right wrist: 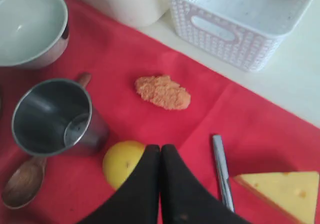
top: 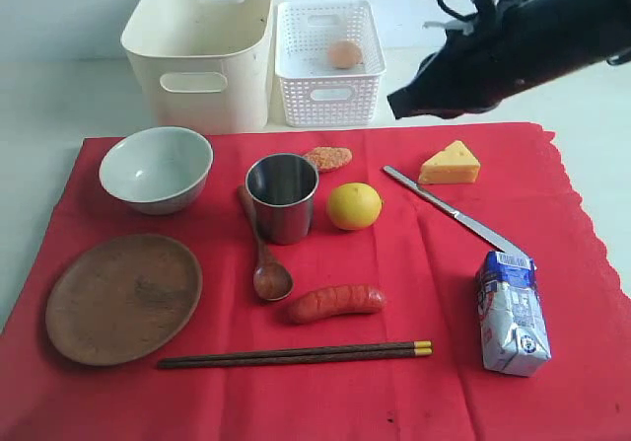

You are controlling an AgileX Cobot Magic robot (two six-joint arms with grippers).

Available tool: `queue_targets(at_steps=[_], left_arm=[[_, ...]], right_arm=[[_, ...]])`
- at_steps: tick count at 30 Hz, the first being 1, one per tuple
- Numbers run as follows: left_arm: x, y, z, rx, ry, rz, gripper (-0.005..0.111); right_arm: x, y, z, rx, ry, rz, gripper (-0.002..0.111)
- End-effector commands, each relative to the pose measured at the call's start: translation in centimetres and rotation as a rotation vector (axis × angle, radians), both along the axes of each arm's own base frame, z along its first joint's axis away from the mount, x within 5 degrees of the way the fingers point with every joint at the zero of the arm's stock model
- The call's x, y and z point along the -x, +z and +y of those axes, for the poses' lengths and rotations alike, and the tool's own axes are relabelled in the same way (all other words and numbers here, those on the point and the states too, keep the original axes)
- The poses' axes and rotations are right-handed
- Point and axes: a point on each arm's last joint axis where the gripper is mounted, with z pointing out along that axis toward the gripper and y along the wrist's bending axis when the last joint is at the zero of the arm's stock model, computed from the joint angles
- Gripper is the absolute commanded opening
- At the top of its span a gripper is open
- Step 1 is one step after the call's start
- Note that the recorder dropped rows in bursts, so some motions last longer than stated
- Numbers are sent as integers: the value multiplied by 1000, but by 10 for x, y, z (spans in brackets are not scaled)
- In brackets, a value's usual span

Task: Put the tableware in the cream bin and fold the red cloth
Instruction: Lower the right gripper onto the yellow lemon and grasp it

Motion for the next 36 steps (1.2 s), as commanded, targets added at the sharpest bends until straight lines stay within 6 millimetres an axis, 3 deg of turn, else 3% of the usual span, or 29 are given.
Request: queue_targets(at_steps=[1,4,8,14,18,30,36], left_arm=[[0,1,0,5,2,-7,0],[0,1,0,5,2,-7,0],[0,1,0,5,2,-7,0],[0,1,0,5,2,-7,0],[0,1,0,5,2,-7,0],[0,1,0,5,2,-7,0],[0,1,0,5,2,-7,0]], right_arm=[[15,-13,-7,9,25,-1,0],[22,-25,-6,28,30,-14,8],[28,-33,7,68,12,-91,30],[42,-54,37,137,129,-122,67],[42,-71,48,174,141,-119,81],[21,-111,63,238,137,-77,84],[19,-116,62,272,156,-108,78]])
